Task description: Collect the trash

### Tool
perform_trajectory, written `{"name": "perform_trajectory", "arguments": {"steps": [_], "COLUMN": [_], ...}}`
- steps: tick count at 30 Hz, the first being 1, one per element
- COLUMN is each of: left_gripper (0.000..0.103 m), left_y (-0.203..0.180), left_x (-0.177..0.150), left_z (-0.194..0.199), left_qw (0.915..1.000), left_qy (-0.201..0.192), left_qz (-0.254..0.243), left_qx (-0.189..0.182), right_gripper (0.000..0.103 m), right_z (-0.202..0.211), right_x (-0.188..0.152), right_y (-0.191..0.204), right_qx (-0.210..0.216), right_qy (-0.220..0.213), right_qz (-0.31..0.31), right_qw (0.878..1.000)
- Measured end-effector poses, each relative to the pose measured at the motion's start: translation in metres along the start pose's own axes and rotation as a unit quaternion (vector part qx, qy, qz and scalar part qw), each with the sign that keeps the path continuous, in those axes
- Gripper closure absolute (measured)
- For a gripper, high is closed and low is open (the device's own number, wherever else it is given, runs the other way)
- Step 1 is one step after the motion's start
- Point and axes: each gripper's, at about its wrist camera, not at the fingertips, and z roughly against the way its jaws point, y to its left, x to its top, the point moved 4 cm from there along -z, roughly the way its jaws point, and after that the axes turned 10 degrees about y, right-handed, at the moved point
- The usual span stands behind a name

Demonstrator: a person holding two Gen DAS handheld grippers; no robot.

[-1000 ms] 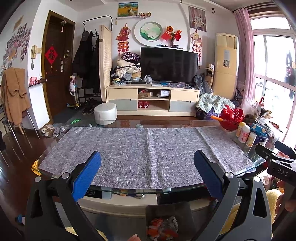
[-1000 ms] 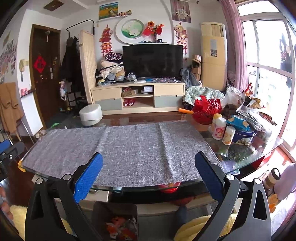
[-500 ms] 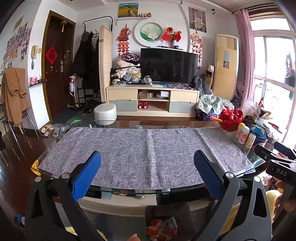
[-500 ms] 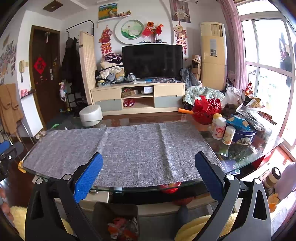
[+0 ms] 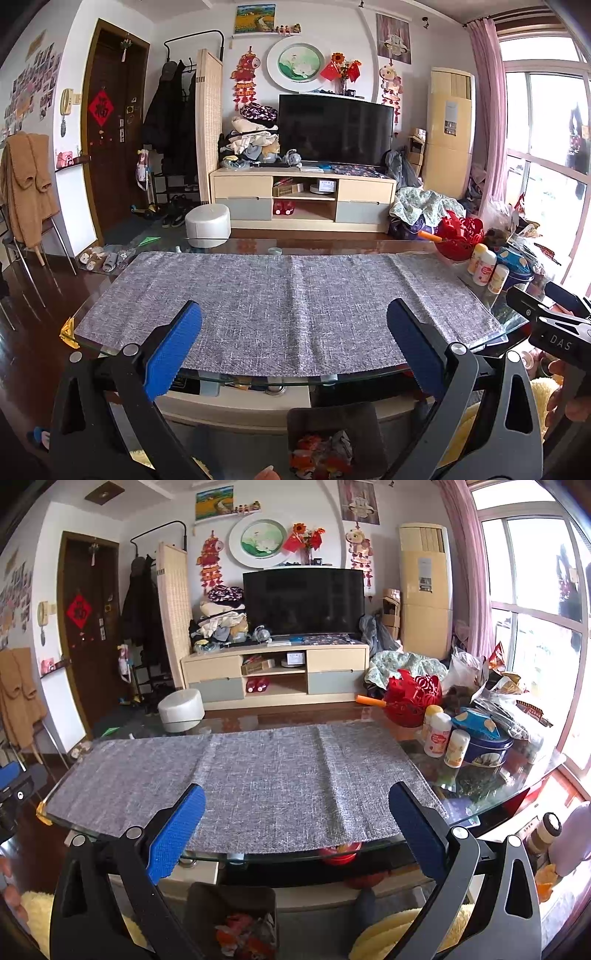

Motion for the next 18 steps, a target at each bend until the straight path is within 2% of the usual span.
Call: {"name": "perform_trajectory", "arguments": {"steps": [18], "left_gripper": [0.008], "left_y": [-0.0010], "left_x": [0.0006], "left_z": [0.0015], "left_qw": [1.0000], "left_qy": [-0.002], "left_qz": [0.002], "left_qx": [0.001], "right_gripper": [0.003], "right_z": [0.0016], "right_x": [-0.0059], "right_y": [0.0073], "right_qx": [-0.006], "right_qy": [0.002], "right_qz": [-0.006], "right_qw": [1.000]}}
